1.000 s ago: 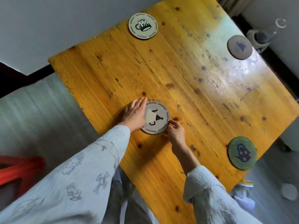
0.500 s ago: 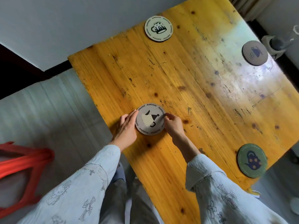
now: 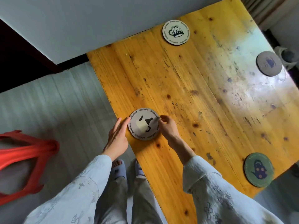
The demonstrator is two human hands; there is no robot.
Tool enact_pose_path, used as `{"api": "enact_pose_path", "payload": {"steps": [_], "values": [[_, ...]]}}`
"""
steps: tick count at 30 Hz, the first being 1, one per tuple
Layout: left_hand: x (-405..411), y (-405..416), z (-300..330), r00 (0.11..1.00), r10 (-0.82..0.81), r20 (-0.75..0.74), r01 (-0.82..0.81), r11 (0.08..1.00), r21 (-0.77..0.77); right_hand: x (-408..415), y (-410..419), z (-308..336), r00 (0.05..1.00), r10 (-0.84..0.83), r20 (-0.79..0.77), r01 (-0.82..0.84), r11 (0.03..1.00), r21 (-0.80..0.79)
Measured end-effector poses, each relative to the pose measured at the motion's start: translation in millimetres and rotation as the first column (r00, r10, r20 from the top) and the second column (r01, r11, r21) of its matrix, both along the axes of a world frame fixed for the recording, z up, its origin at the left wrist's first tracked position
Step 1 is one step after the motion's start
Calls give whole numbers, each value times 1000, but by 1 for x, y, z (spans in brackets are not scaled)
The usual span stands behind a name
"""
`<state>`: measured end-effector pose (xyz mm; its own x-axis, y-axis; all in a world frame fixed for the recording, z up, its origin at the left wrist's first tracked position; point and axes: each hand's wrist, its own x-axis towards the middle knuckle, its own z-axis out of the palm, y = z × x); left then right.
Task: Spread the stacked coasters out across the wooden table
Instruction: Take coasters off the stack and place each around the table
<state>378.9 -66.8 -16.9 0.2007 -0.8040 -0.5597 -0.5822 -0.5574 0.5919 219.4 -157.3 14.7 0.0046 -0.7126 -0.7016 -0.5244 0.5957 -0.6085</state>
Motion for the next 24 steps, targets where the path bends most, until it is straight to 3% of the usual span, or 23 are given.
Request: {"api": "enact_pose_path", "payload": {"steps": [20, 24], "values": [[8, 5, 0, 997, -56, -48, 53, 997, -61, 8, 24, -8, 994, -105, 9, 105, 994, 24], [6, 1, 0, 956, -193, 219, 228, 963, -146, 5, 23, -9, 986, -160, 33, 158, 986, 61]]}}
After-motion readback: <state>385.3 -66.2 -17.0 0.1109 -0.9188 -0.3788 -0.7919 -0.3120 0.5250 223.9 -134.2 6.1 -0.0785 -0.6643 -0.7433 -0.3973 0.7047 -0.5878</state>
